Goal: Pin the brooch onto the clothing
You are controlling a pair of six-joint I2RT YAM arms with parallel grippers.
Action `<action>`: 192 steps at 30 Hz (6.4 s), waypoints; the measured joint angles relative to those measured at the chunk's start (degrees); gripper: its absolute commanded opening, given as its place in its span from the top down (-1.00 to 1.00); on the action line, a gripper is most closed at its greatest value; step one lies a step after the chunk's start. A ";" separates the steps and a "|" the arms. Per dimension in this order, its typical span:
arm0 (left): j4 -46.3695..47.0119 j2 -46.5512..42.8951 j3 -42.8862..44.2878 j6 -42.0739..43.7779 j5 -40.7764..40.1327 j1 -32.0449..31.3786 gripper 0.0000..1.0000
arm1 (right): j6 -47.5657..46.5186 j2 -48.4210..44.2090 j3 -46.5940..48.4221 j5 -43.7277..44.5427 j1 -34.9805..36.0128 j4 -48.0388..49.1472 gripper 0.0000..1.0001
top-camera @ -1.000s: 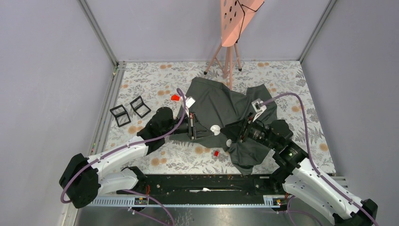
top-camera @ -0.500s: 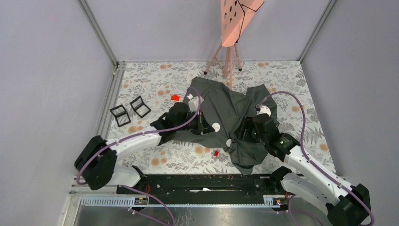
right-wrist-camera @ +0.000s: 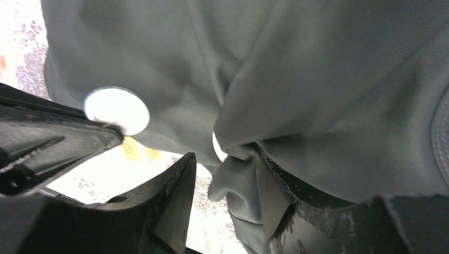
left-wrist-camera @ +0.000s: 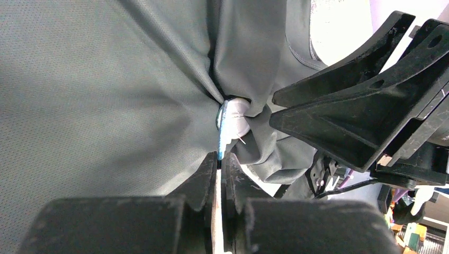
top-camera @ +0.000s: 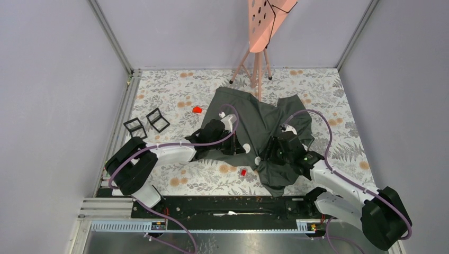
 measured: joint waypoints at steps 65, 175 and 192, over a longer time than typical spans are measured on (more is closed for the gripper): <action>-11.37 11.32 13.53 8.66 -10.82 -8.26 1.00 | 2.32 6.21 -3.30 -5.46 0.79 14.16 1.00; -10.12 9.88 10.40 21.68 27.02 1.92 1.00 | -16.85 2.25 -9.42 -29.66 -7.54 23.12 0.19; -12.57 9.88 10.82 24.24 28.30 1.90 1.00 | -16.87 4.79 -9.42 -32.09 -7.54 24.94 0.14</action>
